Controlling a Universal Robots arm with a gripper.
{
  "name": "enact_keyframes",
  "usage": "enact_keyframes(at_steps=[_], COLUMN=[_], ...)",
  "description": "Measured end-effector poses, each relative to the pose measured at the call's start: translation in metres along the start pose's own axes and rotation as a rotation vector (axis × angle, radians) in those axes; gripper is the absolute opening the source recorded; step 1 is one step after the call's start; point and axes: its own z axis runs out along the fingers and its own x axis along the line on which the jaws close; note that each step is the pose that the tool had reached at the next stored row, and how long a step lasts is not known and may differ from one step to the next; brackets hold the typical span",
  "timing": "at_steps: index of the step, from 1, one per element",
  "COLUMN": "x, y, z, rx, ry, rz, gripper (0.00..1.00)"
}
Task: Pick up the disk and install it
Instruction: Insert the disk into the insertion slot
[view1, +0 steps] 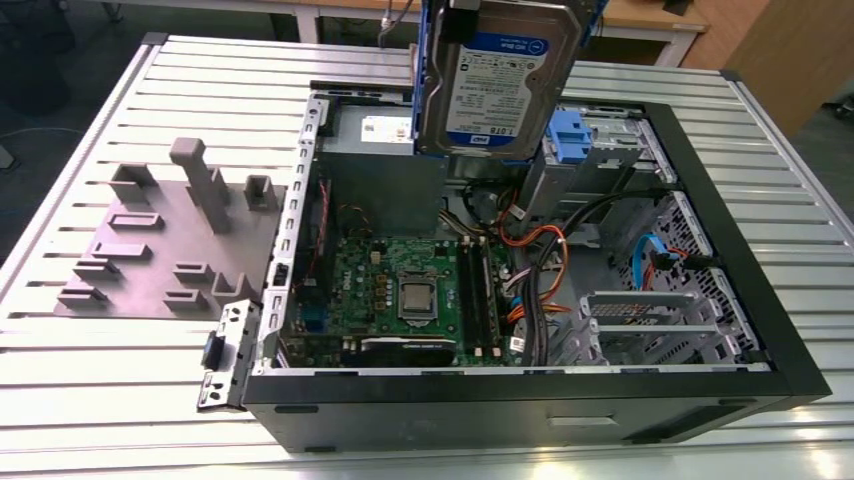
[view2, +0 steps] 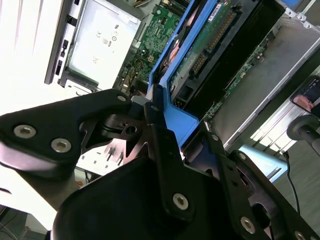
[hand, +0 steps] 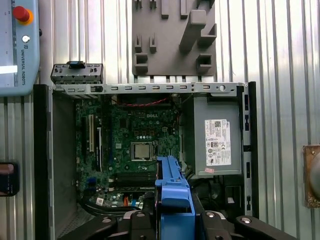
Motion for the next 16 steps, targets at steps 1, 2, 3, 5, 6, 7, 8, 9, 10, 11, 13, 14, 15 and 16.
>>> enact_keyframes(at_steps=[1, 2, 3, 5, 6, 7, 8, 9, 10, 11, 13, 14, 15, 16], x=[0.0000, 0.0000, 0.0000, 0.0000, 0.0000, 0.0000, 0.0004, 0.0013, 0.0023, 0.0033, 0.0054, 0.0061, 0.0070, 0.0081], y=[0.0000, -0.0001, -0.0001, -0.0001, -0.0002, -0.0002, -0.0003, -0.0004, -0.0003, -0.0004, -0.0004, -0.0005, -0.0005, -0.0006], z=[0.0000, 0.0000, 0.0000, 0.0000, 0.0000, 0.0000, -0.0001, -0.0001, -0.0001, -0.0001, -0.0001, -0.0001, -0.0001, 0.0000], rx=[0.0000, 0.0000, 0.0000, 0.0000, 0.0000, 0.0000, 0.0000, -0.0001, 0.0000, 0.0001, 0.0011, 0.0017, 0.0020, 0.0023], ry=[0.0000, 0.0000, 0.0000, 0.0000, 0.0000, 0.0000, 0.0001, 0.0001, -0.0001, 0.0000, -0.0001, 0.0000, -0.0001, -0.0002], rz=[0.000, 0.000, 0.000, 0.000, 0.000, 0.000, 0.000, 0.000, 0.000, 0.000, 0.000, 0.000, 0.000, 0.000], gripper=[0.36, 0.36, 0.36, 0.36, 0.36, 0.36, 0.36, 0.36, 0.36, 0.36, 0.36, 0.36, 0.36, 0.36])
